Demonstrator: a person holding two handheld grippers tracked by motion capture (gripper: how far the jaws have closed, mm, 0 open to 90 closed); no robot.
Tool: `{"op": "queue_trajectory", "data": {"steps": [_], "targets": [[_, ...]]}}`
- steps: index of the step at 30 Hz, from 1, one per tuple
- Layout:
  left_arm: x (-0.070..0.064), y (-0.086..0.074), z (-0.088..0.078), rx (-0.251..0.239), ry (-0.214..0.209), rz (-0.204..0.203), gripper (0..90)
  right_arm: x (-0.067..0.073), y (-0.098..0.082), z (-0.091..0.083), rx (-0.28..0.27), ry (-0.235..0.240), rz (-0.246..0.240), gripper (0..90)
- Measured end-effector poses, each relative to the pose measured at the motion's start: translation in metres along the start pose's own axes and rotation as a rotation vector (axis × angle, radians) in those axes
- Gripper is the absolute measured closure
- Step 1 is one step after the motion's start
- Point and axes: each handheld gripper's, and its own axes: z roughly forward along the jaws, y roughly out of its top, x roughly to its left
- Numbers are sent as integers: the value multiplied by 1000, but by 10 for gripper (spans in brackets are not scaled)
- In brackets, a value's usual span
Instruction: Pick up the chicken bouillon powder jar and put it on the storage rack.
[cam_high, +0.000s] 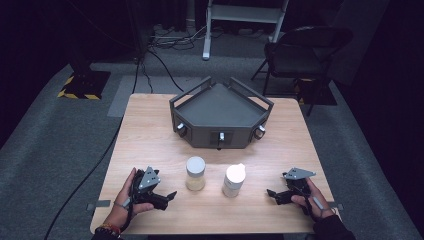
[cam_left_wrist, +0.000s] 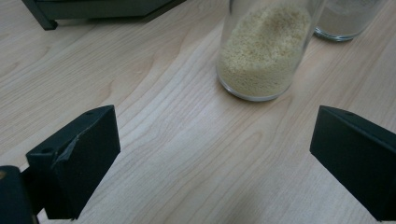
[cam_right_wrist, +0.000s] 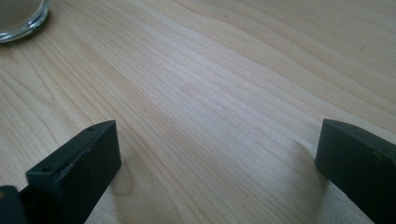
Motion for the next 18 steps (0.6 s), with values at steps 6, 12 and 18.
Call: {"op": "queue_trajectory", "data": {"steps": [6, 12, 18], "targets": [[-1, 2, 0, -8, -8, 1, 11, 0, 0, 0, 0, 0, 0, 0], [-1, 4, 0, -29, -19, -6, 10, 0, 0, 0, 0, 1, -1, 0], [-2, 7, 0, -54, -22, -14, 10, 0, 0, 0, 0, 1, 0, 0]]}}
